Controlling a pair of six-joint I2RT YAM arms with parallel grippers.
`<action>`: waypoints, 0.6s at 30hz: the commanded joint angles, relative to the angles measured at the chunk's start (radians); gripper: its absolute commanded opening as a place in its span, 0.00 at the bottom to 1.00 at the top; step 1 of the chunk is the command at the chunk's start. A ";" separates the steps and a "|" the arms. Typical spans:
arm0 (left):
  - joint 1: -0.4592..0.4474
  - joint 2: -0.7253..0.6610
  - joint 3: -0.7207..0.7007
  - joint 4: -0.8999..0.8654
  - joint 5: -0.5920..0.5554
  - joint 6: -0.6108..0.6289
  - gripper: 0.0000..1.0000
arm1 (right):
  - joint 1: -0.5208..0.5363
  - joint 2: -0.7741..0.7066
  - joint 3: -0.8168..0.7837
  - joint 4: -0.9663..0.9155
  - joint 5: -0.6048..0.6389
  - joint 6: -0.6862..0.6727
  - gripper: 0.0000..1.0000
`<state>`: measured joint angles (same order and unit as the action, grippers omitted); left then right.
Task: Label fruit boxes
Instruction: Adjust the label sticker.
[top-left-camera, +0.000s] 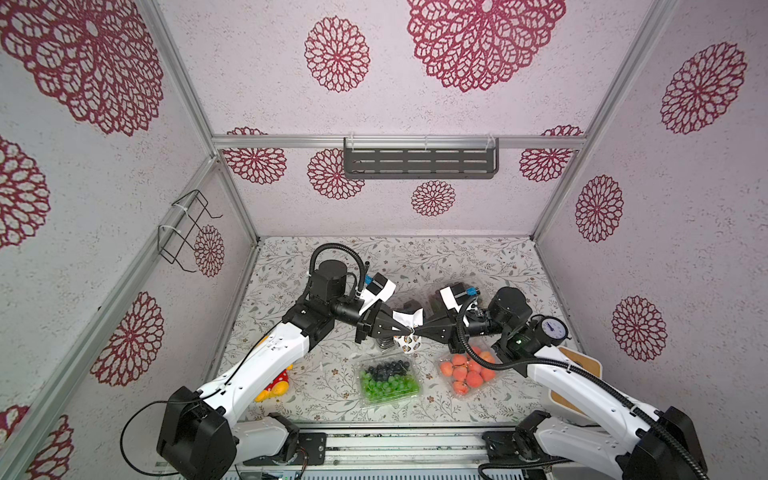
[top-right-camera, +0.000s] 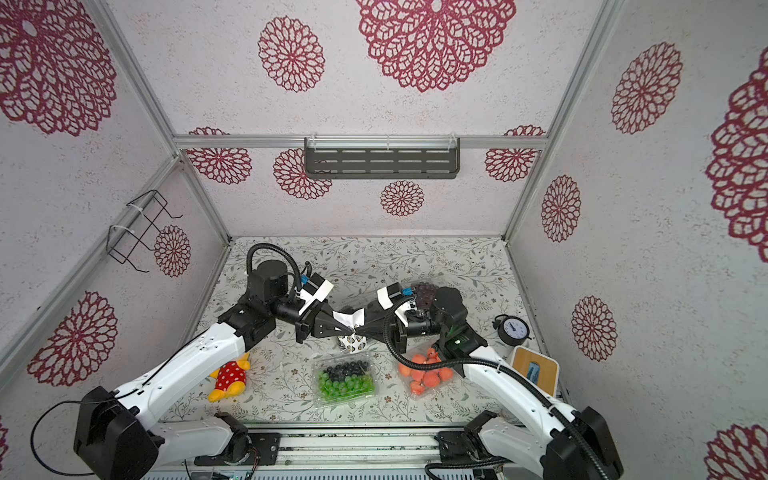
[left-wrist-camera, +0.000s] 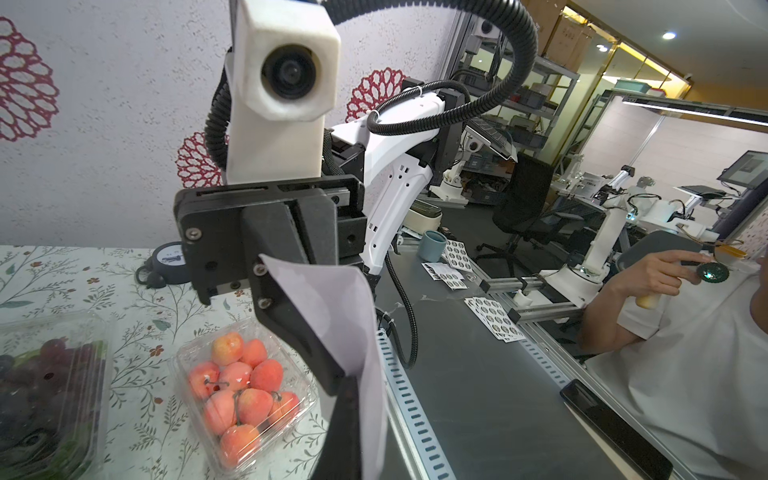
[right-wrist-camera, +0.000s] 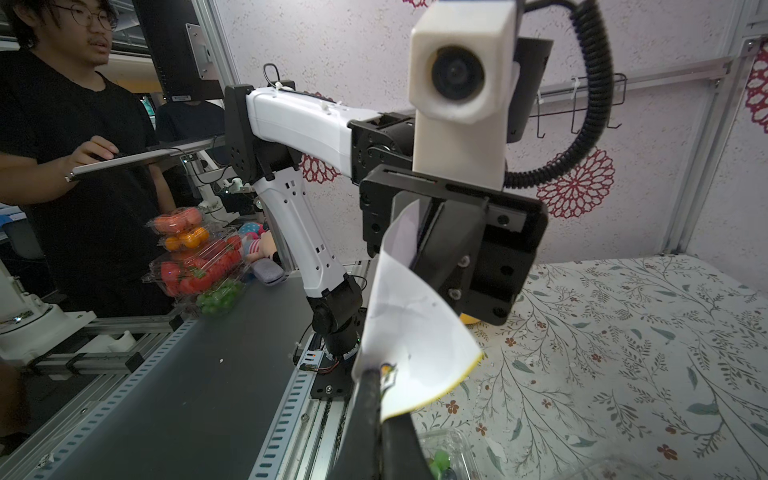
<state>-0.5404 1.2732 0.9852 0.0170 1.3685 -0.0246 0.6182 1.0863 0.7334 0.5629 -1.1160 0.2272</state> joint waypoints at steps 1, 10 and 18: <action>-0.009 0.015 0.030 0.003 -0.002 0.015 0.00 | 0.003 0.024 0.041 -0.003 0.013 -0.022 0.00; -0.009 0.012 0.027 -0.005 0.005 0.026 0.00 | -0.003 0.041 0.053 -0.014 0.026 -0.028 0.00; -0.009 -0.003 0.024 -0.033 0.014 0.050 0.00 | -0.038 0.048 0.046 0.041 0.024 0.025 0.00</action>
<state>-0.5323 1.2774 0.9867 -0.0006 1.3609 -0.0040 0.5892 1.1294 0.7570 0.5560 -1.1275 0.2317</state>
